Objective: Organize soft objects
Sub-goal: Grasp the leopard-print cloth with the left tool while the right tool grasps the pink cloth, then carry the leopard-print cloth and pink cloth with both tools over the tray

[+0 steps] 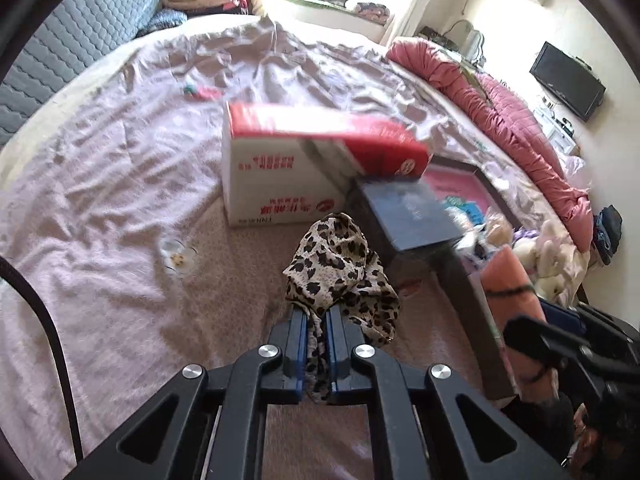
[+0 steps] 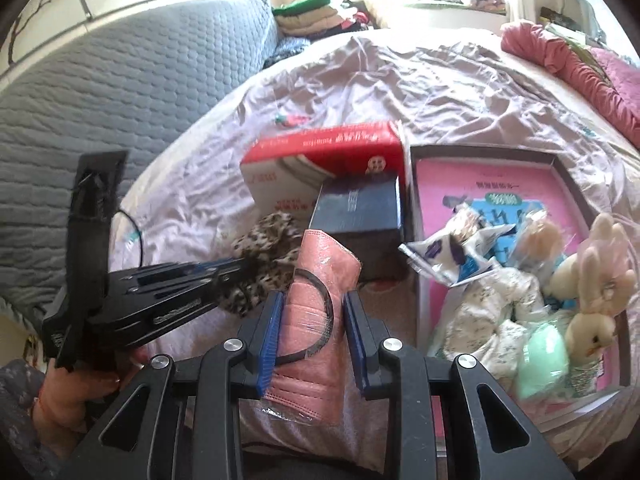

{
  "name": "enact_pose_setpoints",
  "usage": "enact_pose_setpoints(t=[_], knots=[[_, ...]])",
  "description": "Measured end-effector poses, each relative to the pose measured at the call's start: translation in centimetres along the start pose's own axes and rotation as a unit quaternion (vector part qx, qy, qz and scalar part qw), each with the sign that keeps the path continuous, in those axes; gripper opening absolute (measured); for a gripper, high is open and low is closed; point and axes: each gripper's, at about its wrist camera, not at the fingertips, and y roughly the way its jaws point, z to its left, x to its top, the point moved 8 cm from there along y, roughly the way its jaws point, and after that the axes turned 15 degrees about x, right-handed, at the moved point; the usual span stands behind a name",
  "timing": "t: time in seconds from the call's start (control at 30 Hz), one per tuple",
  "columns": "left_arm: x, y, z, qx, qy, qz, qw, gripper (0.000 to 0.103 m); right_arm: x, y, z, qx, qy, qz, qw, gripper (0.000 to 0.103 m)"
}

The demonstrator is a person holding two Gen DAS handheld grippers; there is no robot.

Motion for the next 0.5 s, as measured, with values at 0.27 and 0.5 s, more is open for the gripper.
enact_pose_setpoints(t=[0.27, 0.5], knots=[[2.5, -7.2, -3.4, -0.018, 0.020, -0.063, 0.9977, 0.008, 2.4, -6.6, -1.8, -0.014, 0.012, -0.066, 0.998, 0.032], [3.5, -10.3, -9.7, -0.036, 0.065, -0.088, 0.9933, 0.008, 3.8, -12.9, -4.1, -0.041, 0.021, -0.125, 0.991, 0.032]])
